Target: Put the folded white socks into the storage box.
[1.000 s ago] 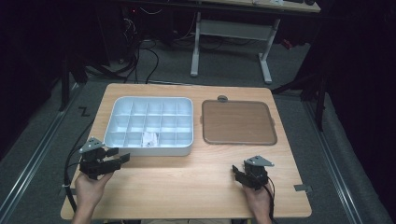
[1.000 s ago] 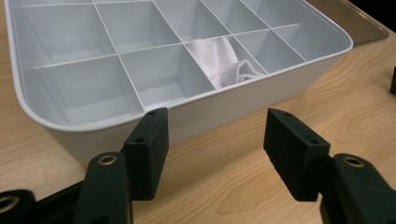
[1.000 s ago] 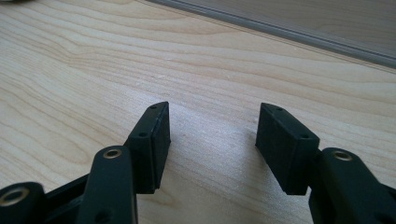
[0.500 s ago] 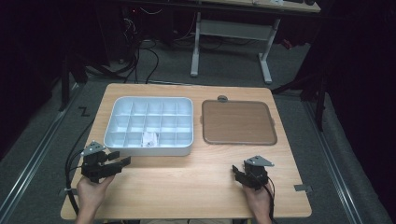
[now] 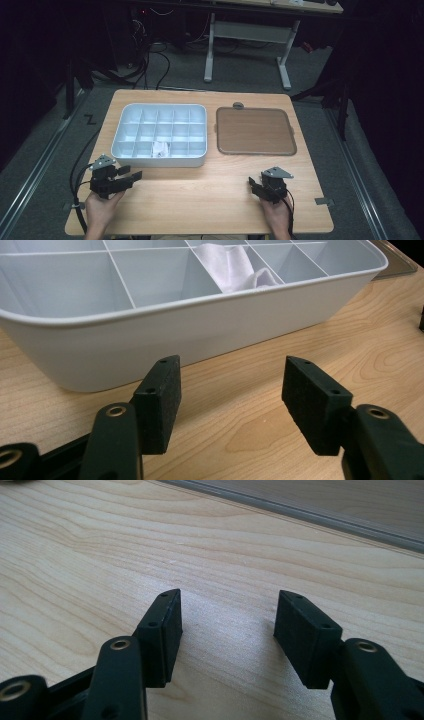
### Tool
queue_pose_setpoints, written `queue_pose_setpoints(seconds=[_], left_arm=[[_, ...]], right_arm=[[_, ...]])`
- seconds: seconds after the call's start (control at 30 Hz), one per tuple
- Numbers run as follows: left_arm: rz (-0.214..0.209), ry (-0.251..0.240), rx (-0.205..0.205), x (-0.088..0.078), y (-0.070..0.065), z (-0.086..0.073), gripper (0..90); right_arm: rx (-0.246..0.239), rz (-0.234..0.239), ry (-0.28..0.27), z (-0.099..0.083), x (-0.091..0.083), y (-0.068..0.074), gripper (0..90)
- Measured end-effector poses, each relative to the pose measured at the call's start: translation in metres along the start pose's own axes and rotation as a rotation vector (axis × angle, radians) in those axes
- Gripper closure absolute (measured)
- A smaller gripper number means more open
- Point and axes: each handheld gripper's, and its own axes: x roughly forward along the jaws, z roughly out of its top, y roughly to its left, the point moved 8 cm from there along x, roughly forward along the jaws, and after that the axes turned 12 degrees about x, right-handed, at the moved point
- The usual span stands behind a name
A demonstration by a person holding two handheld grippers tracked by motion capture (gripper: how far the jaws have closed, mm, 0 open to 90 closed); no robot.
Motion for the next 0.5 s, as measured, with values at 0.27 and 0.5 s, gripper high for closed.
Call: queue_pose_setpoints(seconds=[0.27,0.5], left_arm=[[0.000,0.015,-0.001,0.003,0.000,-0.010,41.3],[-0.001,0.022,-0.006,0.006,-0.002,-0.016,41.2]], right_arm=[[0.000,0.000,0.000,0.000,0.000,0.000,45.1],[0.000,0.000,0.000,0.000,0.000,0.000,45.1]])
